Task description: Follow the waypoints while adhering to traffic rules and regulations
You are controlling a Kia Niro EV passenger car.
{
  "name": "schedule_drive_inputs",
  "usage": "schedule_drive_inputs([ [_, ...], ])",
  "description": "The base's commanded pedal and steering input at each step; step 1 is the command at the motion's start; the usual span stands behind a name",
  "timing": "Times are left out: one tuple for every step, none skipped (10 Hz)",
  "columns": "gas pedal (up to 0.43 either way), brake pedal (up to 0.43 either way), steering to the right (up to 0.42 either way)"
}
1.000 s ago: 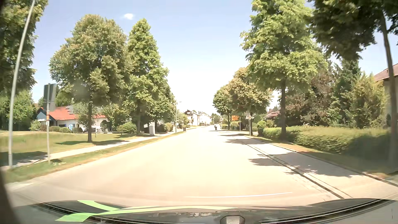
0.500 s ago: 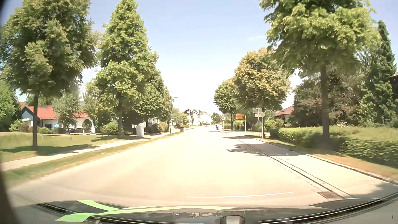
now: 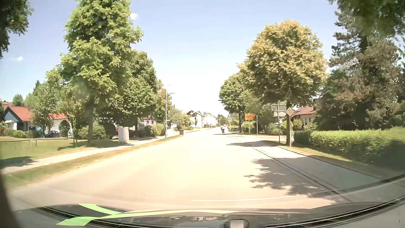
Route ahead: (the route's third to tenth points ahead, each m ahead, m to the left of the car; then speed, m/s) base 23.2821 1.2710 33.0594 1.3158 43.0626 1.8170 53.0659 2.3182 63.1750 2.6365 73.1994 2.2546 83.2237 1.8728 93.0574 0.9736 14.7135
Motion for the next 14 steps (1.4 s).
schedule_drive_inputs([
  [0.169,0.000,-0.006],
  [0.169,0.000,-0.006],
  [0.169,0.000,-0.006],
  [0.130,0.000,-0.006],
  [0.079,0.000,-0.007],
  [0.079,0.000,-0.008],
  [0.098,0.000,-0.007],
  [0.118,0.000,-0.007],
  [0.118,0.000,-0.007],
  [0.118,0.000,-0.007],
  [0.130,0.000,-0.007],
  [0.138,0.000,-0.008],
  [0.150,0.000,-0.007],
  [0.150,0.000,-0.008],
])
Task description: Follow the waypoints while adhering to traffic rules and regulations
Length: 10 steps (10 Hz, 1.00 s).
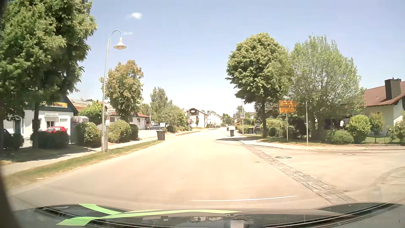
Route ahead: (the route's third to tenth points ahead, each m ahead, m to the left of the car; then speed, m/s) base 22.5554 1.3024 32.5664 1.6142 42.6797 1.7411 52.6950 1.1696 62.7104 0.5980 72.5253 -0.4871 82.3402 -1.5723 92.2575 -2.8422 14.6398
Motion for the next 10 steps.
schedule_drive_inputs([
  [0.150,0.000,-0.008],
  [0.150,0.000,-0.008],
  [0.150,0.000,-0.008],
  [0.150,0.000,-0.008],
  [0.150,0.000,-0.008],
  [0.157,0.000,-0.008],
  [0.157,0.000,-0.008],
  [0.157,0.000,-0.008],
  [0.157,0.000,-0.008],
  [0.150,0.000,-0.007],
])
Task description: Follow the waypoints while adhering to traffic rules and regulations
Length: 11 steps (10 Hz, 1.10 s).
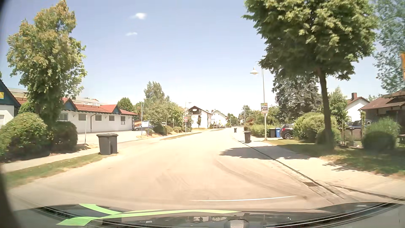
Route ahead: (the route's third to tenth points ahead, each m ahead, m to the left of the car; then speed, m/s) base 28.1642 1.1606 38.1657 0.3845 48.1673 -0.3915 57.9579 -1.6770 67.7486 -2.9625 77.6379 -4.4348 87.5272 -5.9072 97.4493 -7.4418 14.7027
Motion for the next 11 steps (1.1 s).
schedule_drive_inputs([
  [0.110,0.000,-0.006],
  [0.110,0.000,-0.006],
  [0.110,0.000,-0.006],
  [0.118,0.000,-0.006],
  [0.130,0.000,-0.004],
  [0.130,0.000,-0.003],
  [0.130,0.000,-0.003],
  [0.130,0.000,0.004],
  [0.130,0.000,0.011],
  [0.130,0.000,0.010],
  [0.130,0.000,0.008],
])
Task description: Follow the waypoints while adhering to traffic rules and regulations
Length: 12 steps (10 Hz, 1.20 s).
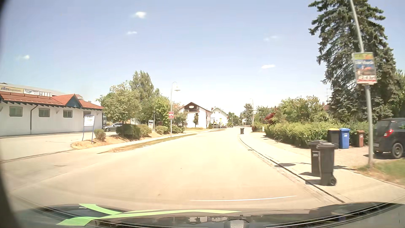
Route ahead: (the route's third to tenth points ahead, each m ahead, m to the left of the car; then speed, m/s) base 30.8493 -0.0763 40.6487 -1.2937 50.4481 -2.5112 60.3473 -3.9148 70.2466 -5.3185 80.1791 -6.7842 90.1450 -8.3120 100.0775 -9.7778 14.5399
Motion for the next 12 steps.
schedule_drive_inputs([
  [0.130,0.000,0.006],
  [0.130,0.000,0.006],
  [0.130,0.000,0.006],
  [0.130,0.000,0.006],
  [0.130,0.000,0.006],
  [0.130,0.000,0.006],
  [0.130,0.000,0.006],
  [0.130,0.000,0.006],
  [0.130,0.000,0.006],
  [0.130,0.000,0.006],
  [0.130,0.000,0.006],
  [0.130,0.000,0.005],
])
